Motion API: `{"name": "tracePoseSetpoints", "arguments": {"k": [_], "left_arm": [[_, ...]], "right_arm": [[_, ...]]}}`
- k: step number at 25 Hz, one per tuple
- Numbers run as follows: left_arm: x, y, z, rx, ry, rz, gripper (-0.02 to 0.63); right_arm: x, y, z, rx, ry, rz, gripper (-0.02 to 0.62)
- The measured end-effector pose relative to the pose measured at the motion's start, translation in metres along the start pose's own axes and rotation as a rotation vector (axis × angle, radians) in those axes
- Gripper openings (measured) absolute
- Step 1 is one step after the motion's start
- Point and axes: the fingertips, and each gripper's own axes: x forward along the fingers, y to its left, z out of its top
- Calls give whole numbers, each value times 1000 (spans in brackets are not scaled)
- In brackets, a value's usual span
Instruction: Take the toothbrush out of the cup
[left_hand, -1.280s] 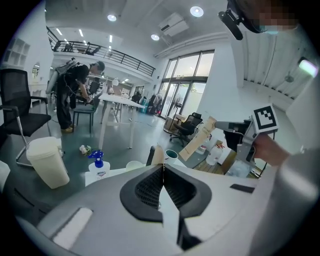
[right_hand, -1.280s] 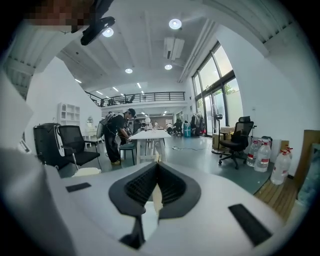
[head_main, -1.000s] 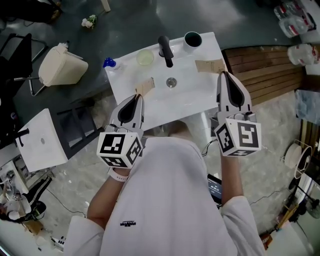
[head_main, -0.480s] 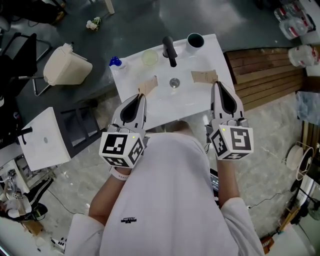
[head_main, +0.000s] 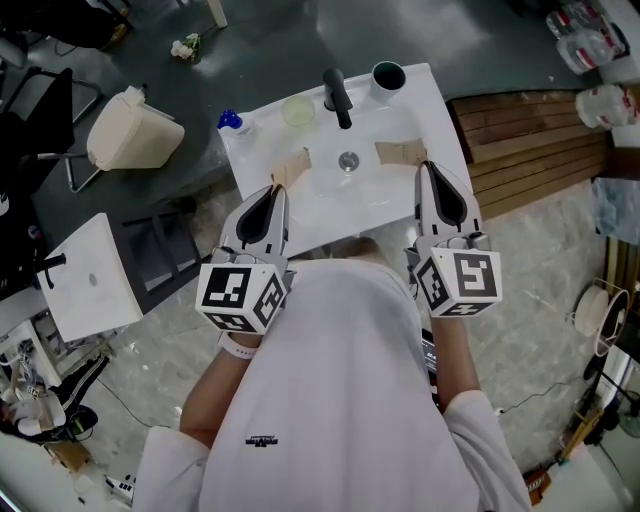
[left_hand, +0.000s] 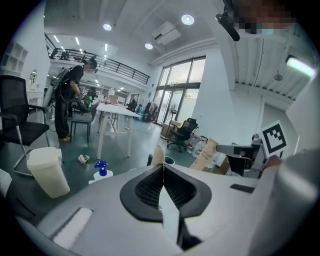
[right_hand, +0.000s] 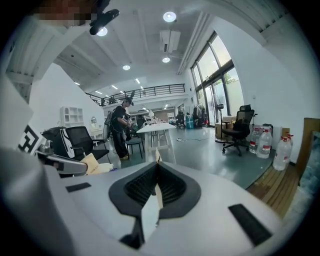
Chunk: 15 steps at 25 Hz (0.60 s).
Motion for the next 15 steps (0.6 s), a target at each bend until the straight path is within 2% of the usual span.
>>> {"name": "tracePoseSetpoints", "arguments": {"k": [15], "left_arm": [[1, -2, 3, 3, -12, 16, 6]], "right_arm": [[3, -3, 2, -20, 4, 38, 6]]}}
